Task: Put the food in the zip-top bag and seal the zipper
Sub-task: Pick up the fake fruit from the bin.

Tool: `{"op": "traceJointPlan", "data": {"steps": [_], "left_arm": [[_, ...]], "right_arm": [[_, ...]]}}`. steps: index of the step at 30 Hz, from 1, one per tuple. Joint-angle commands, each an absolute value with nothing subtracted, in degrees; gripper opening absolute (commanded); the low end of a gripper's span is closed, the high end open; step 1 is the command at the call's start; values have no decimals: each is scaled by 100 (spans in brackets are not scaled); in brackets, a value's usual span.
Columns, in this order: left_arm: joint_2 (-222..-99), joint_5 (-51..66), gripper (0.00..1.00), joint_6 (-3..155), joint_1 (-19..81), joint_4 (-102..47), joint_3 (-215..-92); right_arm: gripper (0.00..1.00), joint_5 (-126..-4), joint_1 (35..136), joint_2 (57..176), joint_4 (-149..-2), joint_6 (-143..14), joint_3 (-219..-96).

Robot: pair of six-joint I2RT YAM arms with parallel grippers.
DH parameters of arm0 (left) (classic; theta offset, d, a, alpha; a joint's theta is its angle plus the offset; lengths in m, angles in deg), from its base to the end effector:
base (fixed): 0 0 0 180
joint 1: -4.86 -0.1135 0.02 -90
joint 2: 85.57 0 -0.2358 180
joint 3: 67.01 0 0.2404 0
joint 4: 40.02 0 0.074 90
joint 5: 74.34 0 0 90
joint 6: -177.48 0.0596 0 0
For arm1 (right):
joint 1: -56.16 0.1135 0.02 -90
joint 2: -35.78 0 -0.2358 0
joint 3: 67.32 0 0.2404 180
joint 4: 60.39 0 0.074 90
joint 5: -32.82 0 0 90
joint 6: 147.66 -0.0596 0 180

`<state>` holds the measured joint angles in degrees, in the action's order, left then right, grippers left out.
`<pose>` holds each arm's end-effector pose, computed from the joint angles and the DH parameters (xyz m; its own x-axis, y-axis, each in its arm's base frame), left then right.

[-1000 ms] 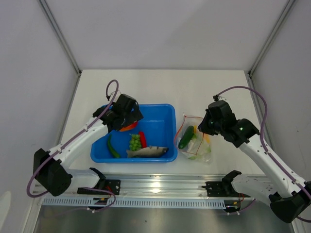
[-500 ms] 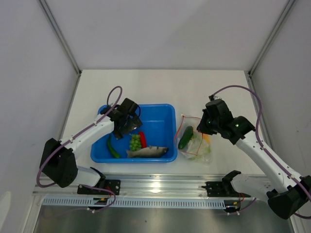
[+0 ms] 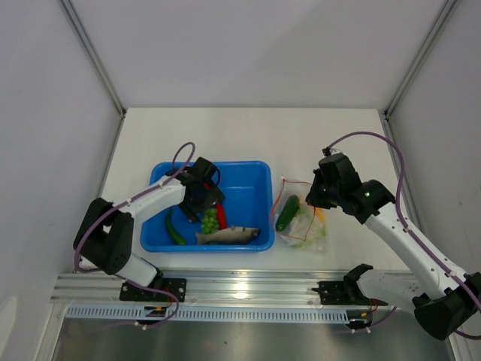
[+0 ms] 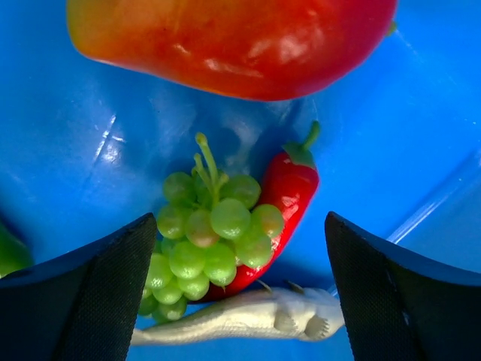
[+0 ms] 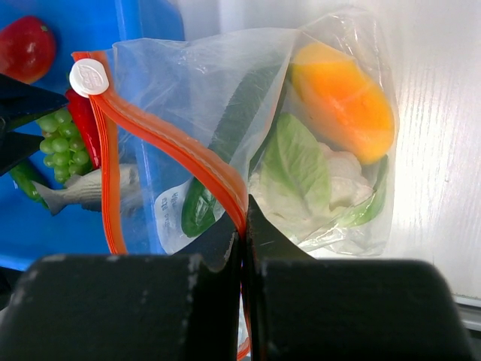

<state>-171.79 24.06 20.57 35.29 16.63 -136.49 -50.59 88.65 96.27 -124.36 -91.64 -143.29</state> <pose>0.2395 -0.1306 0.1521 -0.7518 -0.6138 -0.2409 -0.5777 0.7893 -0.2081 0.1925 0.1145 0.2831 -0.7861 0.1576 -0.5976 -0.0363 0.9535 0.2991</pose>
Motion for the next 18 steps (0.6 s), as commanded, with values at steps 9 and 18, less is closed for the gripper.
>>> {"op": "traceJointPlan", "data": {"steps": [9, 18], "left_arm": [[-17381, 1953, 67, 1691, 3360, 1144, -13315], [-17338, 1829, 28, 1831, 3360, 818, -13218]], "right_arm": [[0, -4945, 8824, 9484, -12503, -9036, -14576], [0, -4936, 8815, 9423, -12476, -9053, -14558]]}}
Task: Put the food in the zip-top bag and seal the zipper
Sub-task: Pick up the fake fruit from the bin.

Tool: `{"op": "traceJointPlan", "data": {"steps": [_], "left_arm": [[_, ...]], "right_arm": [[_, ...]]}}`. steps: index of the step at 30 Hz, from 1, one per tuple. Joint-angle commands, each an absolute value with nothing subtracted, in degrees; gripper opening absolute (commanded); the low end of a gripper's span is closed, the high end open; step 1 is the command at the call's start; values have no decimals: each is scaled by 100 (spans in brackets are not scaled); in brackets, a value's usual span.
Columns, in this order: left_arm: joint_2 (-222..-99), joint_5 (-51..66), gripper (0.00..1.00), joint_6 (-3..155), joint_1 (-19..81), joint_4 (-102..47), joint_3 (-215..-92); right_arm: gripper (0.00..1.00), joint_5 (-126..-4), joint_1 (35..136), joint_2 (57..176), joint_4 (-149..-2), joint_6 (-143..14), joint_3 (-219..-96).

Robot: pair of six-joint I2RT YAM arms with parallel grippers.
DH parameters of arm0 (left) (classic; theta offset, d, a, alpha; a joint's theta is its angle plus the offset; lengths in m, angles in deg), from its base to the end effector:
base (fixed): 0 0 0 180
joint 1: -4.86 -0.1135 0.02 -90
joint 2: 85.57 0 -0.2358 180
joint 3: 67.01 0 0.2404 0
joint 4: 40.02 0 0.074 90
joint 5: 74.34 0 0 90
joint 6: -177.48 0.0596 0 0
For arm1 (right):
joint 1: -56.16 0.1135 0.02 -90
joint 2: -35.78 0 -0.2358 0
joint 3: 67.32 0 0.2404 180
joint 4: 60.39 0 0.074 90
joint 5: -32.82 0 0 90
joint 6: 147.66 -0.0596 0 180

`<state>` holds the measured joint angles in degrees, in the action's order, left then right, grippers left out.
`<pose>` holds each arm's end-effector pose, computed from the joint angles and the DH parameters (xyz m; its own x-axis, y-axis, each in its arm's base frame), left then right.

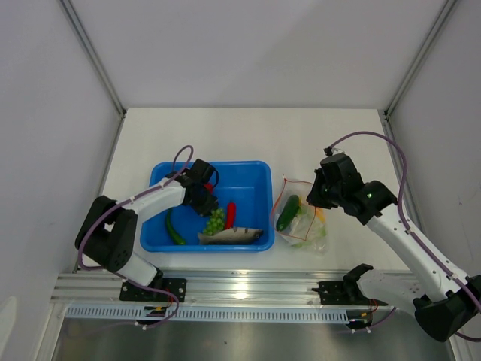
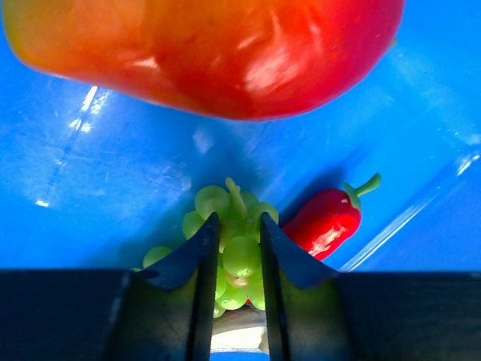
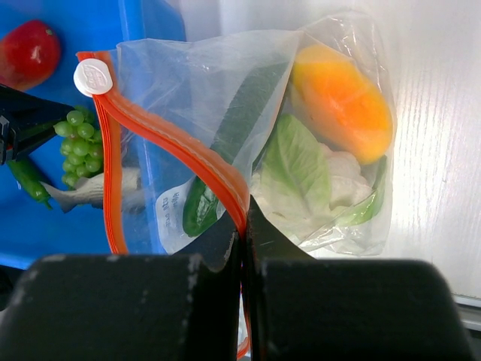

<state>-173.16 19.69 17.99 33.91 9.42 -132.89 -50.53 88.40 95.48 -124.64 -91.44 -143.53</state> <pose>0.2438 -0.1306 0.1339 -0.7249 -0.6661 -0.1755 -0.6121 0.7398 -0.2793 0.1907 0.1121 0.2868 -0.7783 0.1621 -0.6066 -0.0376 0.9524 0.3027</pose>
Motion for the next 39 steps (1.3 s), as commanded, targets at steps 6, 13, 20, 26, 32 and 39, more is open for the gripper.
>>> {"op": "traceJointPlan", "data": {"steps": [6, 13, 20, 26, 32, 39], "left_arm": [[-16996, 1979, 17, 1963, 3360, 854, -13271], [-16354, 2251, 8, 2305, 3368, 783, -13411], [-15677, 2410, 1, 2911, 3447, 898, -13824], [-14756, 2077, 0, 3527, 3597, 267, -13650], [-13946, 1146, 1, 3958, 3667, -587, -13412], [-13778, -147, 0, 4151, 3869, -1623, -13464]], "right_arm": [[0, -4953, 8806, 9396, -12477, -9062, -14541], [0, -4962, 8806, 9361, -12459, -9080, -14523], [0, -4980, 8797, 9379, -12432, -9141, -14558], [0, -5024, 8797, 9458, -12406, -9142, -14707], [0, -5024, 8788, 9519, -12406, -9124, -14804], [0, -5173, 8788, 9554, -12397, -9176, -14892]]}}
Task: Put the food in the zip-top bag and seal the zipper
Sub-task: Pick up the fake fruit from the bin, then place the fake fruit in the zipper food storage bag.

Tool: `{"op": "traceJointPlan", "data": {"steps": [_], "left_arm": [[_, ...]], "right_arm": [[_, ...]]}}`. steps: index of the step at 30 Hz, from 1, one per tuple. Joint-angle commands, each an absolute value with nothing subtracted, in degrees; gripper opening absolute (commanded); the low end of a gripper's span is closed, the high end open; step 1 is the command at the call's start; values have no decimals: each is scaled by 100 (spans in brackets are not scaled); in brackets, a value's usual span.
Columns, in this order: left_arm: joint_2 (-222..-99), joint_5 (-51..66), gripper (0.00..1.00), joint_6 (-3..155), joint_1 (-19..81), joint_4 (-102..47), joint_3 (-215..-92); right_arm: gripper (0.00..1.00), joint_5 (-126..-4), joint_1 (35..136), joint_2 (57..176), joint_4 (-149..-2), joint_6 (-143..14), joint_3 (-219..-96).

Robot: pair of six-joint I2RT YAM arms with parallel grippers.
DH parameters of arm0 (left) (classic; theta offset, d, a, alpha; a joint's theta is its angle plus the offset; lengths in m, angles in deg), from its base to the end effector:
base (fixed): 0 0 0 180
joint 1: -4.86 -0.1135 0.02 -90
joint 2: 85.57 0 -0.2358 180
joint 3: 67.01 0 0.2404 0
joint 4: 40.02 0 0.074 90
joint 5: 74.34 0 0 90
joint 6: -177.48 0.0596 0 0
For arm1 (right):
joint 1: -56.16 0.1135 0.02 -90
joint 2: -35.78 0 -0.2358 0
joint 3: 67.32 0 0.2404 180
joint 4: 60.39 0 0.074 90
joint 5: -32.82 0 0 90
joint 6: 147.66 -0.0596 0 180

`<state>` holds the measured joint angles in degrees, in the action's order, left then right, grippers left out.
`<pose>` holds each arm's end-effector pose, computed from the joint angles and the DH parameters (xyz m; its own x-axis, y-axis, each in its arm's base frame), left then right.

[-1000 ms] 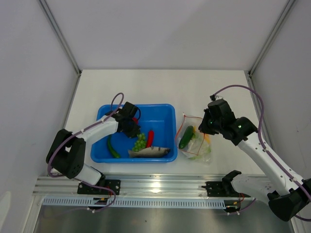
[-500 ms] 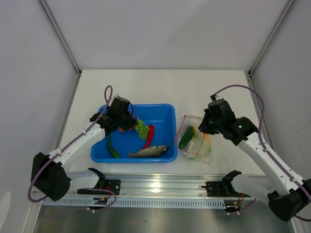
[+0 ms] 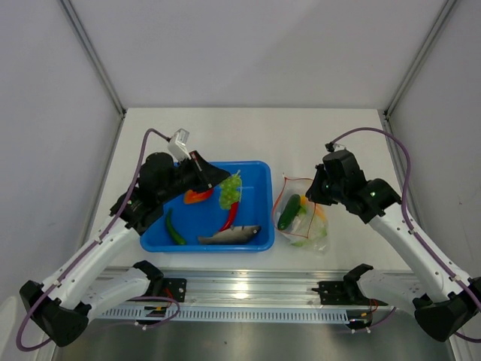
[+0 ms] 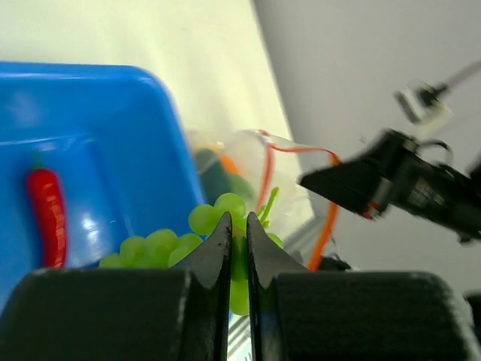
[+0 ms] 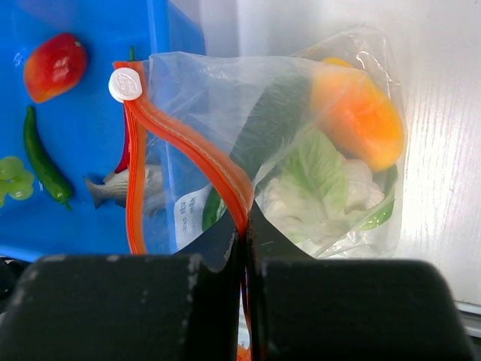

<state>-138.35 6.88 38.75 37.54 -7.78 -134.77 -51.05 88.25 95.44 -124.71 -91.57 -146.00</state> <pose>0.1942 -0.1354 0.3240 -0.6580 -0.4604 -0.5959 0.2452 0.6172 -0.7476 0.1914 0.1125 0.3006 -0.7590 0.1788 -0.6261 -0.0496 0.9429 0.3294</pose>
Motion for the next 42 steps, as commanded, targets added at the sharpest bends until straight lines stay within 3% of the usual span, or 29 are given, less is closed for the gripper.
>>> {"op": "traceJointPlan", "data": {"steps": [1, 8, 22, 33, 42], "left_arm": [[-13787, -400, 1, 4151, 3904, -1938, -13455], [-14261, -1386, 1, 3818, 4185, -3345, -13674], [-15570, -1651, 1, 2474, 4880, -5200, -14247], [-15755, -316, 1, 1937, 5355, -5289, -13544], [-16238, -245, 1, 1392, 5565, -6019, -13385]], "right_arm": [[0, -5191, 8788, 9554, -12397, -9185, -14892], [0, -5445, 8788, 9528, -12415, -9273, -14883], [0, -5630, 8797, 9466, -12353, -9431, -14883], [0, -5621, 8780, 9423, -12204, -9783, -15120], [0, -5938, 8780, 9475, -12028, -10029, -15059]]}}
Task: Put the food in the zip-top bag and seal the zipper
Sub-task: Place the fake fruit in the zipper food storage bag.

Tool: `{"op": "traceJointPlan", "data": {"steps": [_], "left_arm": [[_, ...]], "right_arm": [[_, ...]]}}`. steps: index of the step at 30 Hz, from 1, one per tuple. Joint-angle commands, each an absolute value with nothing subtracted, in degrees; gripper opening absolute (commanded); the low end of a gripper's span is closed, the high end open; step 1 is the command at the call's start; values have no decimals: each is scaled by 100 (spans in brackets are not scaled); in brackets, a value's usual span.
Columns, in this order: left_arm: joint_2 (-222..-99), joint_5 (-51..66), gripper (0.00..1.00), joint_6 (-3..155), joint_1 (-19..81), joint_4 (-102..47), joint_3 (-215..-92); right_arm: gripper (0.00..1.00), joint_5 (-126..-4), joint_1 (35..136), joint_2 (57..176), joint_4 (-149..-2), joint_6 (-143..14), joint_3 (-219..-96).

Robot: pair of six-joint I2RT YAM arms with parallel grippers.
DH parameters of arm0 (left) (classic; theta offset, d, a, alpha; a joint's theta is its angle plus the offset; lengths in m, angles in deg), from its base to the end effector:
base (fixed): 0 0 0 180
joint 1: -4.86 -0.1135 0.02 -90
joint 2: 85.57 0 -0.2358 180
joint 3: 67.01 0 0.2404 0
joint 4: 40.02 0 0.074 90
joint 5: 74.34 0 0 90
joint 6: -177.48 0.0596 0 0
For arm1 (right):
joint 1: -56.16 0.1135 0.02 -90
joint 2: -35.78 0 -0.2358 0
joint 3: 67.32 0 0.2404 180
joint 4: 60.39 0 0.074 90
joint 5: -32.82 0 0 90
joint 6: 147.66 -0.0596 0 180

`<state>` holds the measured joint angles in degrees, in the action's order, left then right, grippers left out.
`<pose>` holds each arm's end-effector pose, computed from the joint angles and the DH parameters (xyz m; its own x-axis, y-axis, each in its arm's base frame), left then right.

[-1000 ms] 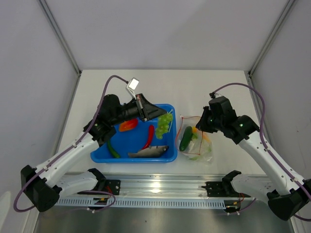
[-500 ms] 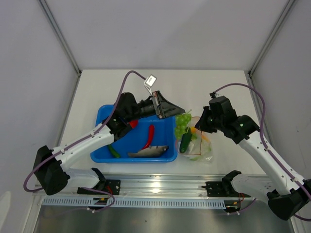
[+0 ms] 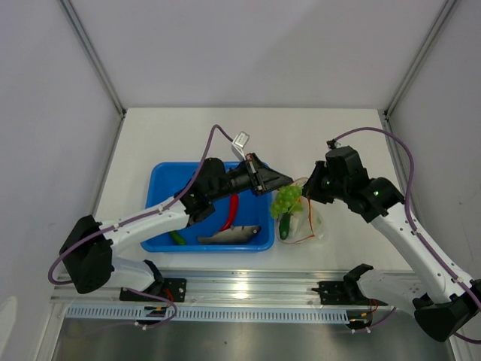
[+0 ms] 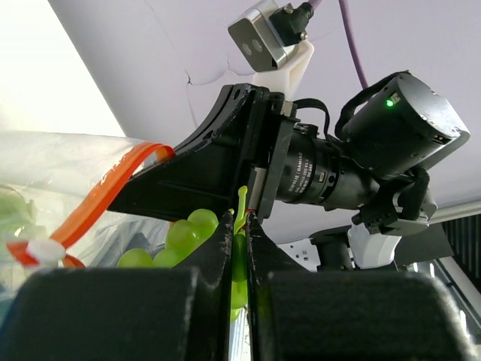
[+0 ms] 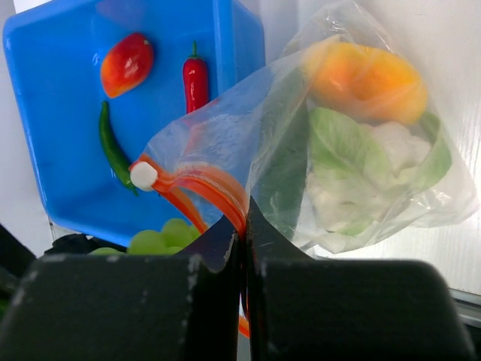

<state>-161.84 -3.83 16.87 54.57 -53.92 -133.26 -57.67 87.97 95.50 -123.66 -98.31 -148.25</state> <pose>0.1987 -0.2651 0.3095 -0.8668 -0.3527 -0.3525 0.3515 0.0694 -0.9336 0.1904 0.1187 0.3146 -0.7788 0.2835 -0.5596 -0.0331 0.8722 0.4880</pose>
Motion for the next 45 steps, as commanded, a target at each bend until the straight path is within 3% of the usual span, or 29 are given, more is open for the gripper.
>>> {"op": "traceJointPlan", "data": {"steps": [1, 19, 37, 45], "left_arm": [[-16256, -245, 0, 1357, 5592, -6080, -13394], [-15782, 185, 1, 1181, 5970, -6001, -13824], [-17020, 459, 1, 232, 5996, -9243, -12199], [-16863, 634, 1, 424, 5996, -8798, -11829]], "right_arm": [[0, -5938, 8780, 9475, -12011, -10020, -15033], [0, -5718, 8718, 9484, -11984, -10152, -14708], [0, -6518, 8534, 9247, -11826, -10864, -14901], [0, -6386, 8454, 9247, -11966, -10724, -14945]]}}
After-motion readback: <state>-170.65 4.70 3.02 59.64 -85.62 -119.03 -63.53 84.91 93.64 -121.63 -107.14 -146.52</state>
